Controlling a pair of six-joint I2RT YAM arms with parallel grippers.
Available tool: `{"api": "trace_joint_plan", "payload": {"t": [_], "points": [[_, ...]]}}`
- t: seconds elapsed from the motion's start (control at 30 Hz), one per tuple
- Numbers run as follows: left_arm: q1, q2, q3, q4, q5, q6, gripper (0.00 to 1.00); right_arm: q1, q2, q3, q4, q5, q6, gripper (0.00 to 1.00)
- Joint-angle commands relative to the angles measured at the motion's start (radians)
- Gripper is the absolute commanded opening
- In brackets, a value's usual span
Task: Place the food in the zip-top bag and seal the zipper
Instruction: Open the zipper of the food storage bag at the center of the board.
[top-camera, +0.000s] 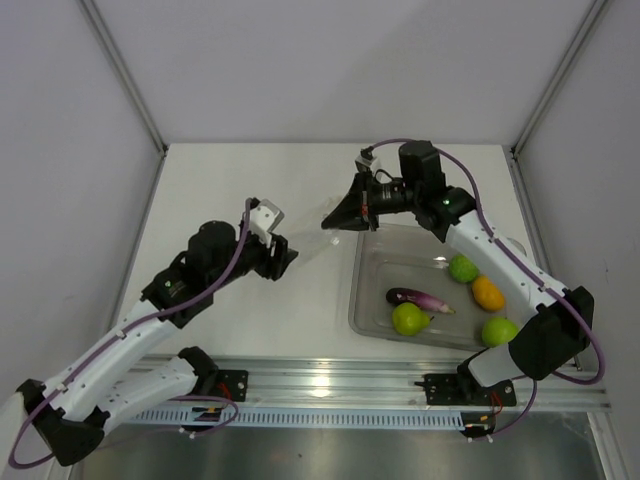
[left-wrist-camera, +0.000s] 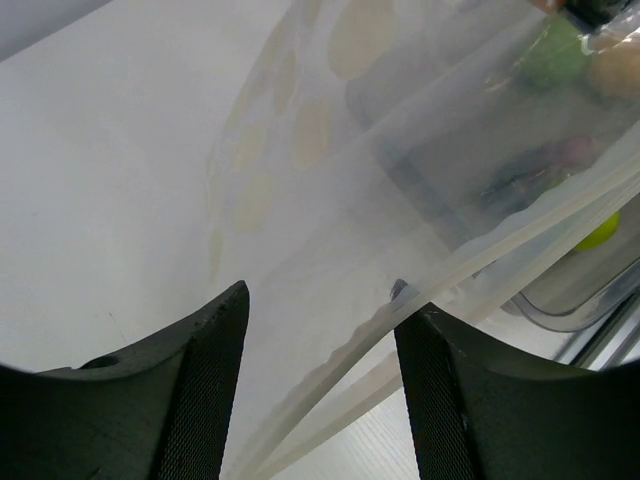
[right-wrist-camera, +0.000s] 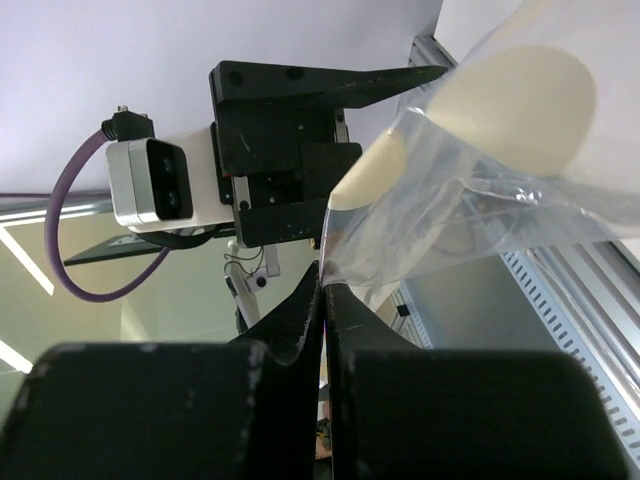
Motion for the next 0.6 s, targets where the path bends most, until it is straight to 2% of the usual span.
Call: {"api": "trace_joint_plan", "payload": {"t": [0.0, 0.1, 0.17, 0.27, 0.4, 0.57], "points": [[-0.007, -0.060, 0.003, 0.026, 0.000, 0.007, 0.63, -0.006, -0.013, 0.043, -0.035, -0.023, -0.037, 0.00], [-0.007, -0.135, -0.030, 0.054, 0.040, 0.009, 0.63, -0.015, -0.014, 0.036, -0.057, -0.028, -0.059, 0.00], [-0.007, -0.151, -0.033, 0.053, -0.019, 0.007, 0.63, -0.013, -0.022, 0.029, -0.032, -0.023, -0.041, 0.00], [-0.009, -0.125, -0.013, 0.040, -0.029, 0.009, 0.62, 0.008, -0.028, 0.025, 0.004, -0.026, -0.008, 0.00], [-0.009, -0.082, 0.010, 0.040, 0.076, 0.009, 0.59, 0.034, -0.027, 0.029, 0.044, -0.029, 0.036, 0.00], [-0.009, -0.089, -0.011, 0.039, 0.118, -0.022, 0.63, 0.030, -0.025, 0.033, 0.055, -0.014, 0.061, 0.00]]}}
